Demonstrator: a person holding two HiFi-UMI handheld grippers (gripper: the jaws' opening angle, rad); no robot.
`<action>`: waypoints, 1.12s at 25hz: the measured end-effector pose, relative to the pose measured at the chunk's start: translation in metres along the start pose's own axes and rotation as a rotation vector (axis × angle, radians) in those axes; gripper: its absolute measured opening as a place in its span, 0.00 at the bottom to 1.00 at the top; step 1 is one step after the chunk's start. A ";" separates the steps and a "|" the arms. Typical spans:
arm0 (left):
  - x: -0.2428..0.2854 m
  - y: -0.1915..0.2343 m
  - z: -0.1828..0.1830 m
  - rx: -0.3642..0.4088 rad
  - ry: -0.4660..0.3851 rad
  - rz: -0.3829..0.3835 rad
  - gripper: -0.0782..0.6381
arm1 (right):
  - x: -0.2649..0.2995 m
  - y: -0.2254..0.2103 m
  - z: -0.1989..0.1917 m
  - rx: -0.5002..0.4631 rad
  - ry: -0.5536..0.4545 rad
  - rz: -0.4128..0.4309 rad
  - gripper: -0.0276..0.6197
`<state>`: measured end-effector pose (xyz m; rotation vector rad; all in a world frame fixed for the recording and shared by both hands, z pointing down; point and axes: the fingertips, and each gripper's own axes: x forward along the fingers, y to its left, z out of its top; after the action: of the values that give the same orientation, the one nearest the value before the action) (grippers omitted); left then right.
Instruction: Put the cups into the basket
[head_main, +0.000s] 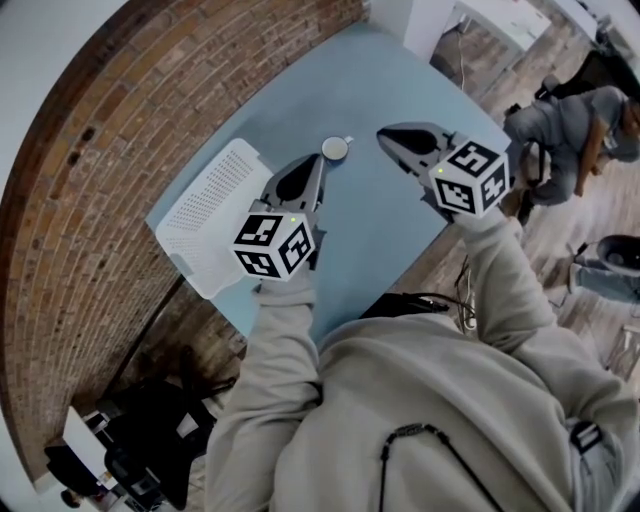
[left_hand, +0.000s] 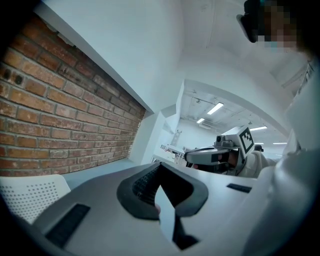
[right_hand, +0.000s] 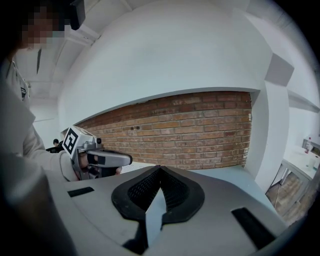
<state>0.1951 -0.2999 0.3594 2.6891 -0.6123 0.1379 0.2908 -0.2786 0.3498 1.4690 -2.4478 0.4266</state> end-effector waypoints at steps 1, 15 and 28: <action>0.003 0.002 -0.002 -0.003 -0.001 -0.002 0.10 | 0.003 -0.002 -0.001 0.000 0.003 0.003 0.06; 0.057 0.038 -0.041 -0.099 0.072 0.028 0.10 | 0.049 -0.059 -0.044 0.001 0.126 0.057 0.06; 0.103 0.064 -0.077 -0.259 0.087 0.006 0.10 | 0.120 -0.119 -0.113 -0.096 0.310 0.172 0.06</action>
<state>0.2590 -0.3646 0.4710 2.4184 -0.5694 0.1645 0.3490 -0.3871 0.5120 1.0687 -2.3154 0.5206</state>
